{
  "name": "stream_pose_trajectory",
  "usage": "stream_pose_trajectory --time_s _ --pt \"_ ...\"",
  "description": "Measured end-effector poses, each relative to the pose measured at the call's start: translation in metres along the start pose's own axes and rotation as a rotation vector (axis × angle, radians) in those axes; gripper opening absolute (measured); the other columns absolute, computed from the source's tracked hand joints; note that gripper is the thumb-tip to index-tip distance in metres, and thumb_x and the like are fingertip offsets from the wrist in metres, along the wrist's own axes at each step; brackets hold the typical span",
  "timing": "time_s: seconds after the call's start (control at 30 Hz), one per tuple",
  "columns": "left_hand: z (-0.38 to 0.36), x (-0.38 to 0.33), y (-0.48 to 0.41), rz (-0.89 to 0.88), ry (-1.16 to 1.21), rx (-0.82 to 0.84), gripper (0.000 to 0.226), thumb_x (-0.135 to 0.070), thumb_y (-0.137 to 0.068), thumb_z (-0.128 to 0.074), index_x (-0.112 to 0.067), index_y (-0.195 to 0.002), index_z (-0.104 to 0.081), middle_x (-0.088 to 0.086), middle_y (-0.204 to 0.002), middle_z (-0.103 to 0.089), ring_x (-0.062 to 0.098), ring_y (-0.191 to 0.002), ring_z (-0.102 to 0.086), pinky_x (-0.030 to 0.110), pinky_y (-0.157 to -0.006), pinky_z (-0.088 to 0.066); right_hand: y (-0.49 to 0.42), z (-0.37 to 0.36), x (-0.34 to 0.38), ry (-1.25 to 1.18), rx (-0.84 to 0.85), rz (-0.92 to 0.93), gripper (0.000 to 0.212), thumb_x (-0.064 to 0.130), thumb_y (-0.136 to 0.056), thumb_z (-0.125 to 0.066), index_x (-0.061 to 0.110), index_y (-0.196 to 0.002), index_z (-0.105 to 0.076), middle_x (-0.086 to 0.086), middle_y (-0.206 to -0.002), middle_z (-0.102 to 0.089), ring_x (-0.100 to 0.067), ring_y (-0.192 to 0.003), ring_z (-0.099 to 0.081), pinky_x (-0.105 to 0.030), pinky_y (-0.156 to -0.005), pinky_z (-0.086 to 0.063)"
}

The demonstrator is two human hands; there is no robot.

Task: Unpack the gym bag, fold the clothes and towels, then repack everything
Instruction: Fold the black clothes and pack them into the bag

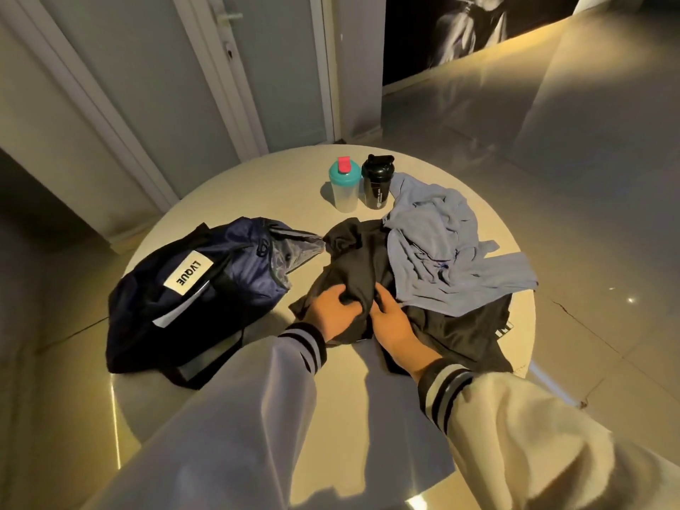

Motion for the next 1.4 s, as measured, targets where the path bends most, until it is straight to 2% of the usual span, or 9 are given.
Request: stream_pose_trajectory --time_s 0.1,0.33,0.5,0.7,0.77,0.97,1.13,1.3,1.4 --pt "-0.013 0.023 0.005 0.001 -0.155 0.05 0.014 -0.022 -0.094 -0.056 -0.014 -0.09 -0.067 0.01 -0.095 -0.065 0.025 -0.088 -0.057 0.043 -0.092 -0.047 0.0 -0.013 -0.02 -0.014 -0.017 -0.022 0.048 0.038 -0.105 -0.046 0.024 -0.15 -0.041 -0.004 -0.14 -0.056 -0.024 -0.124 -0.057 -0.036 -0.101 -0.048" --pt "-0.061 0.092 0.001 -0.114 0.016 -0.227 0.026 -0.03 -0.102 -0.051 -0.014 -0.116 -0.065 0.002 -0.156 -0.038 0.024 -0.139 -0.039 0.039 -0.114 -0.034 -0.004 -0.042 -0.073 0.093 -0.245 0.161 0.029 0.031 -0.101 -0.049 0.016 -0.121 -0.064 -0.003 -0.114 -0.063 -0.016 -0.1 -0.059 -0.03 -0.087 -0.047" --pt "-0.083 0.126 0.016 -0.254 0.195 -0.43 0.022 -0.048 -0.101 -0.046 -0.029 -0.1 -0.058 0.001 -0.1 -0.066 0.025 -0.094 -0.062 0.044 -0.088 -0.053 0.024 -0.054 -0.092 0.008 -0.439 0.367 0.028 0.003 -0.1 -0.043 0.014 -0.074 -0.044 -0.003 -0.079 -0.047 -0.005 -0.067 -0.04 -0.025 -0.066 -0.029" --pt "-0.081 0.147 0.087 -0.362 0.309 -0.621 0.022 -0.049 -0.101 -0.048 -0.032 -0.086 -0.049 -0.006 -0.082 -0.06 0.014 -0.077 -0.059 0.036 -0.074 -0.052 0.08 -0.065 -0.106 -0.011 -0.414 0.556 0.016 0.009 -0.104 -0.043 0.018 -0.104 -0.056 0.006 -0.1 -0.054 0.004 -0.09 -0.051 -0.003 -0.079 -0.037" --pt "-0.084 0.161 0.109 -0.376 0.288 -0.614 0.005 -0.041 -0.099 -0.055 -0.039 -0.097 -0.051 -0.009 -0.097 -0.062 0.011 -0.089 -0.061 0.039 -0.081 -0.056 0.098 -0.065 -0.113 -0.013 -0.402 0.558 0.02 0.011 -0.104 -0.042 0.021 -0.111 -0.057 0.004 -0.111 -0.055 0.0 -0.098 -0.051 -0.012 -0.091 -0.04" --pt "-0.095 0.175 0.148 -0.372 0.212 -0.466 0.036 -0.03 -0.1 -0.055 -0.043 -0.133 -0.057 -0.013 -0.147 -0.042 0.011 -0.135 -0.039 0.045 -0.117 -0.036 0.123 -0.08 -0.122 0.033 -0.203 0.497 0.044 0.037 -0.103 -0.048 0.028 -0.146 -0.044 0.006 -0.135 -0.05 -0.007 -0.124 -0.045 -0.031 -0.109 -0.038" --pt "-0.121 0.179 0.188 -0.376 0.635 -0.251 0.026 -0.036 -0.103 -0.051 -0.037 -0.119 -0.072 -0.012 -0.121 -0.07 0.01 -0.114 -0.064 0.046 -0.103 -0.052 0.147 -0.071 -0.137 0.054 -0.238 0.518 0.031 0.007 -0.097 -0.053 0.022 -0.12 -0.068 0.004 -0.121 -0.065 -0.01 -0.109 -0.058 -0.031 -0.105 -0.046" --pt "-0.088 0.177 0.182 -0.392 0.34 -0.584 0.028 -0.038 -0.101 -0.052 -0.046 -0.127 -0.058 -0.012 -0.138 -0.056 0.01 -0.126 -0.054 0.046 -0.107 -0.048 0.157 -0.074 -0.139 -0.033 -0.14 0.505 0.03 0.007 -0.095 -0.054 0.023 -0.102 -0.077 0.013 -0.106 -0.071 -0.002 -0.101 -0.063 -0.031 -0.101 -0.051" --pt "-0.087 0.175 0.151 -0.256 0.106 -0.401 0.064 -0.063 -0.089 -0.047 -0.04 -0.148 -0.041 -0.002 -0.157 -0.04 0.021 -0.145 -0.036 0.051 -0.119 -0.032 0.158 -0.077 -0.135 0.019 -0.159 0.572 0.029 0.011 -0.096 -0.053 0.024 -0.112 -0.074 0.009 -0.115 -0.069 -0.005 -0.108 -0.06 -0.034 -0.104 -0.048"
Point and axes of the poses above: each hand's wrist, its own y-axis away from the middle knuckle, its own z-axis out of the back of the hand, x = y × z, the point moved 6 cm from there along -y, towards the middle knuckle
